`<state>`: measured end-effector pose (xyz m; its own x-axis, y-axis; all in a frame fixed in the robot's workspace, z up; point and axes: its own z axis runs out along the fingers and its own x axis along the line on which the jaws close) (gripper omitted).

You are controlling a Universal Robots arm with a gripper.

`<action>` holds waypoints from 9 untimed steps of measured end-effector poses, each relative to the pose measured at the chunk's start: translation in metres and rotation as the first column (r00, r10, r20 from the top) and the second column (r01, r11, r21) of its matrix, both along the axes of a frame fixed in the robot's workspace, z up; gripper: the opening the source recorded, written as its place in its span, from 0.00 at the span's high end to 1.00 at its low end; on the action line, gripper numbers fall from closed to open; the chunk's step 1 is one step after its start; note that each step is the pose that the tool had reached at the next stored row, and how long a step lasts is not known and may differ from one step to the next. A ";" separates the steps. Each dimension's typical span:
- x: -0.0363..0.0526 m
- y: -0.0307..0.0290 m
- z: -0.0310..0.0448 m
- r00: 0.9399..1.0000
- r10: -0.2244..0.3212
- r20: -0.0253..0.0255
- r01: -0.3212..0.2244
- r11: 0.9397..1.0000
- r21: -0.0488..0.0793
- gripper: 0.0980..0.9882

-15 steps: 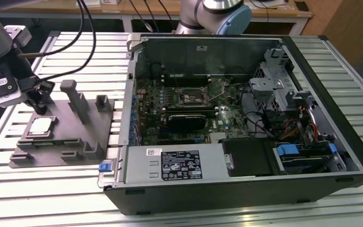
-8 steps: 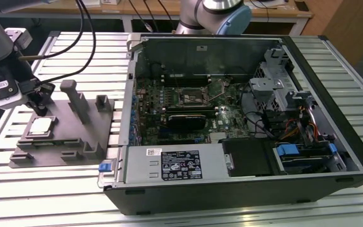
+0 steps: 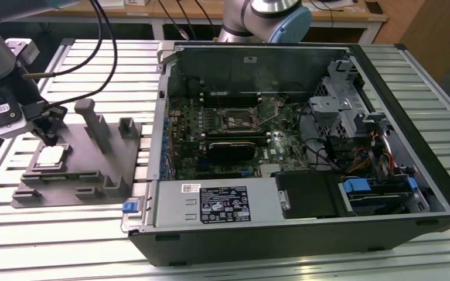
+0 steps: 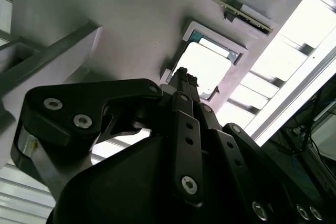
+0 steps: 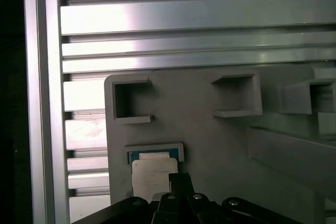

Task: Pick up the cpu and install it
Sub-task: 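Pick up the cpu and move it towards the insertion slot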

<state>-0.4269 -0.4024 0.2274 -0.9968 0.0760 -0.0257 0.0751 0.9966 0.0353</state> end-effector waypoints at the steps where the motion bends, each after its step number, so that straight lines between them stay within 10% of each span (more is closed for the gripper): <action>1: -0.0006 0.0000 -0.0010 1.000 0.000 0.000 0.000 1.000 0.000 0.99; 9: -0.0038 0.0000 -0.0086 1.000 0.000 0.000 0.000 1.000 0.000 0.99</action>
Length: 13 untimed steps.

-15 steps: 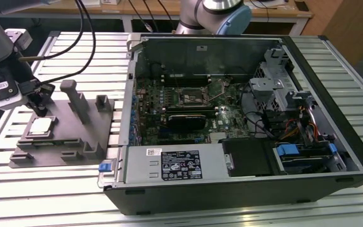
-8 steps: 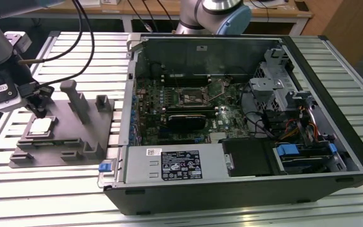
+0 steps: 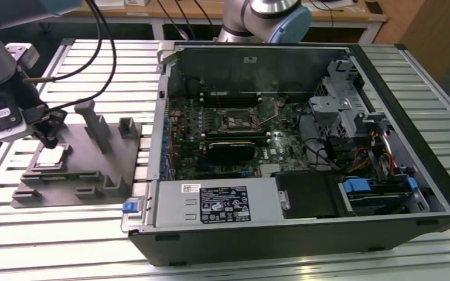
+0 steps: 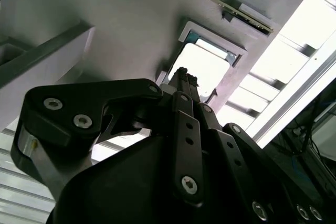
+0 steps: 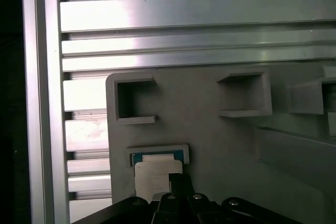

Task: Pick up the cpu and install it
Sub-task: 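Pick up the cpu and move it towards the insertion slot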

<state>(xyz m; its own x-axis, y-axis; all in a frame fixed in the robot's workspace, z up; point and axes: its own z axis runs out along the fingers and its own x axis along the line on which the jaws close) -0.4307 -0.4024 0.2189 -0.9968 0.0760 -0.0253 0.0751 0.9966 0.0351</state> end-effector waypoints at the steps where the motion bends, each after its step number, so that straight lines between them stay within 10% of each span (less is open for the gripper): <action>1: -0.0003 0.0000 -0.0007 1.000 0.000 0.000 0.000 1.000 0.000 0.99; 13: -0.0048 -0.0002 -0.0103 1.000 0.000 0.000 0.000 1.000 0.000 0.99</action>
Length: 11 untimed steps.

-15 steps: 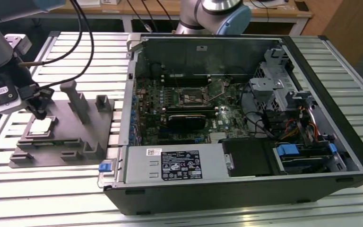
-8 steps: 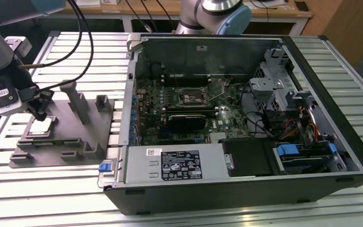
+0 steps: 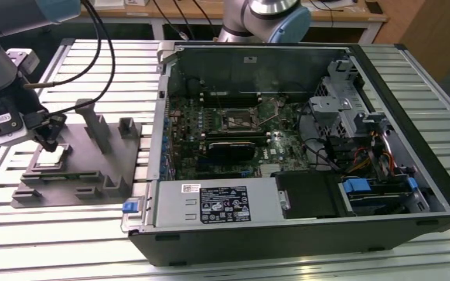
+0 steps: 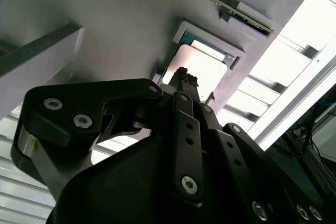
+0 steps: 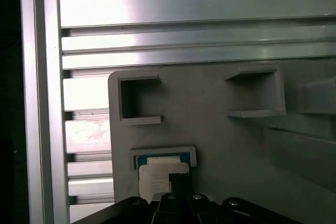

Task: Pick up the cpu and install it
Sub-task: 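Pick up the cpu and move it towards the insertion slot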

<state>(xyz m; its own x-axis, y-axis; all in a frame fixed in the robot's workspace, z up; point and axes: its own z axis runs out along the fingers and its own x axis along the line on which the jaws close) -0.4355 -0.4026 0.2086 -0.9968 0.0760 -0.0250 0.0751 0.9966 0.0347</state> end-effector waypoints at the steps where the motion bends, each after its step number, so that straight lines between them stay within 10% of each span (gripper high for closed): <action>1: -0.0006 0.0000 -0.0007 1.000 0.000 0.000 0.000 1.000 0.000 0.99; 11: -0.0058 -0.0001 -0.0091 1.000 0.000 0.000 0.000 1.000 0.000 0.99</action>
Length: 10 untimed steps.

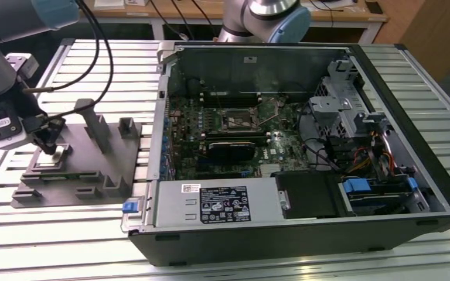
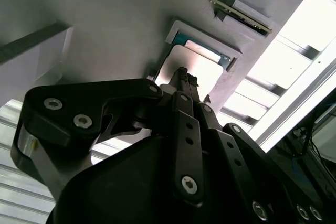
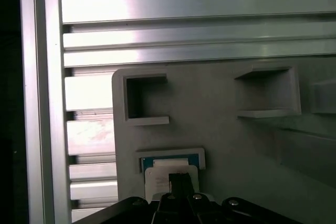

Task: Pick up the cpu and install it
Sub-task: 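Pick up the cpu and move it towards the insertion slot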

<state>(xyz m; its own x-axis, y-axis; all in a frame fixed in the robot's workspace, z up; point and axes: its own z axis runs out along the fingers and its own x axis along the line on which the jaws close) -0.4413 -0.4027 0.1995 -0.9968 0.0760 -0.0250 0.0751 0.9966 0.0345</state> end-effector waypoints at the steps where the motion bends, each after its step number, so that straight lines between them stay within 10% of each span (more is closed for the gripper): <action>1: -0.0005 0.0000 -0.0007 1.000 0.000 0.000 0.000 1.000 0.000 0.99; 10: -0.0036 -0.0018 -0.0029 1.000 0.000 0.000 0.000 1.000 -0.001 0.99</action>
